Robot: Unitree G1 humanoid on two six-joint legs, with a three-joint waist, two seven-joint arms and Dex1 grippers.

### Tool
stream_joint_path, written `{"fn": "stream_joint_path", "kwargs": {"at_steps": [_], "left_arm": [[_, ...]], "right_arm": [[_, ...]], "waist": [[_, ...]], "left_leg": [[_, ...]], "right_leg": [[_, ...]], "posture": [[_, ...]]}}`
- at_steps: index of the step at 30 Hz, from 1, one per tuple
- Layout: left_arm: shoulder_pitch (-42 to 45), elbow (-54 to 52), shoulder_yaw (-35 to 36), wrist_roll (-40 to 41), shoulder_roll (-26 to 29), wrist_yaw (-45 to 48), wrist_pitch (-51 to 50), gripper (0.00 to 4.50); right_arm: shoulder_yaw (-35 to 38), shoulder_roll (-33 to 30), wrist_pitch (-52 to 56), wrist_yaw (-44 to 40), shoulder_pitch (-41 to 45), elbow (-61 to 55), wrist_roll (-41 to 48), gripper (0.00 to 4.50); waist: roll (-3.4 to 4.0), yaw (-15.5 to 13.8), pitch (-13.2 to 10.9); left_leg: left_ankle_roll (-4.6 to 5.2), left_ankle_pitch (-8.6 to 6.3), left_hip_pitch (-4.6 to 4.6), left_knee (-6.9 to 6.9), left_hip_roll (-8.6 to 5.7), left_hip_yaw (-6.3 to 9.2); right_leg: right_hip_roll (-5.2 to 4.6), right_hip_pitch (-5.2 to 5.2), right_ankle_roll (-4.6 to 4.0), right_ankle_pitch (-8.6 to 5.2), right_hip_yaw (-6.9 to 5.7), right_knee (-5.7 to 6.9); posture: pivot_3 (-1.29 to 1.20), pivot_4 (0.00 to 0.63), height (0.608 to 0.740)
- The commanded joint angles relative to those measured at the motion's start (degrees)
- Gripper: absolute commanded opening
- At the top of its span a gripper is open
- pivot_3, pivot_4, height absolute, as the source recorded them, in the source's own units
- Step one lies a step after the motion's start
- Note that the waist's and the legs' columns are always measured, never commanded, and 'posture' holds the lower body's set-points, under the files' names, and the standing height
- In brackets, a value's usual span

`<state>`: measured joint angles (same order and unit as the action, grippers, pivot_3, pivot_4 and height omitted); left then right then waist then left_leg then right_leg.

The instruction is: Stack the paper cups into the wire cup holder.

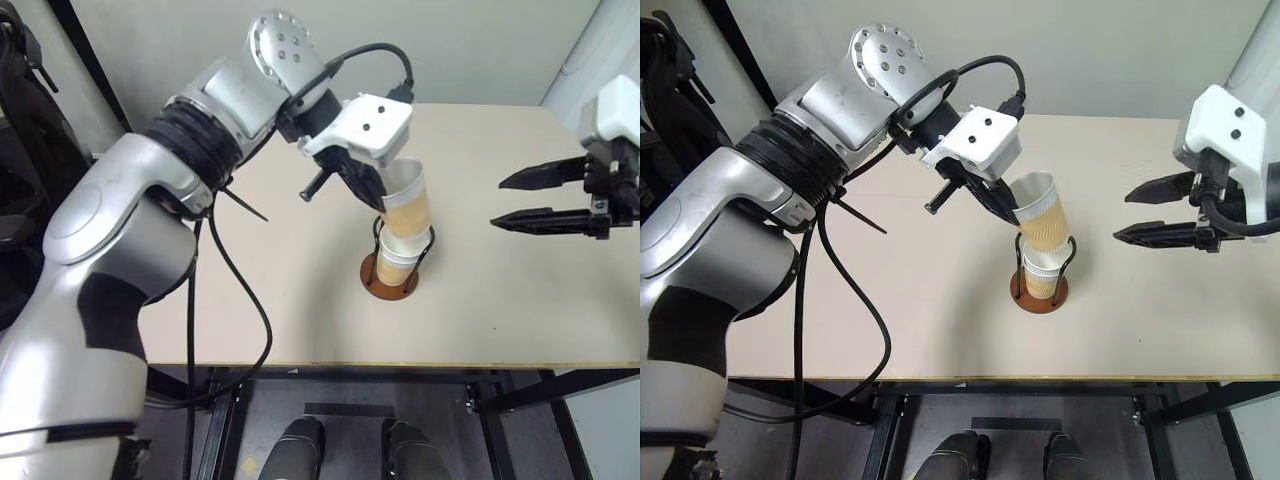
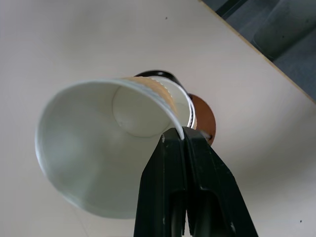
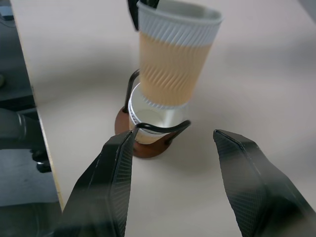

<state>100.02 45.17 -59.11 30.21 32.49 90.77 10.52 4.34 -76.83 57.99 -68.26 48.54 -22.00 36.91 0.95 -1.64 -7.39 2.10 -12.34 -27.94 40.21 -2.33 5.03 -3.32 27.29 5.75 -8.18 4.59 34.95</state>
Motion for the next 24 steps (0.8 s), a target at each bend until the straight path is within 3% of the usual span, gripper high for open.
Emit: {"fn": "stream_joint_path", "kwargs": {"at_steps": [1,7,24], "left_arm": [[2.0,-0.8,-0.6,0.9,0.0,1.7,1.4,0.04],[2.0,1.8,-1.3,-1.3,-1.6,1.7,4.8,0.04],[0.9,6.6,-1.2,-6.0,-5.0,1.7,10.4,0.04]], "right_arm": [[1.9,-1.9,-1.6,-0.2,2.7,0.9,-0.4,2.66],[0.7,-3.1,-2.9,-0.4,6.4,3.0,-1.6,2.66],[1.2,-3.3,-1.3,0.3,6.0,1.4,-0.7,2.66]], "waist": [[0.01,0.0,0.0],[0.01,-0.1,0.0],[0.01,-0.2,0.0]], "left_leg": [[0.01,0.0,0.01,0.0,-0.02,0.0],[0.04,0.03,0.02,0.07,-0.02,0.03],[0.08,0.01,-0.01,0.06,-0.01,-0.03]], "right_leg": [[0.04,-0.01,0.01,0.02,-0.01,-0.01],[-0.03,-0.05,0.04,0.08,0.04,-0.02],[-0.05,-0.04,0.24,0.13,0.02,-0.04]], "posture": [[0.0,0.15,0.74],[0.0,0.15,0.74],[0.0,0.15,0.74]]}}
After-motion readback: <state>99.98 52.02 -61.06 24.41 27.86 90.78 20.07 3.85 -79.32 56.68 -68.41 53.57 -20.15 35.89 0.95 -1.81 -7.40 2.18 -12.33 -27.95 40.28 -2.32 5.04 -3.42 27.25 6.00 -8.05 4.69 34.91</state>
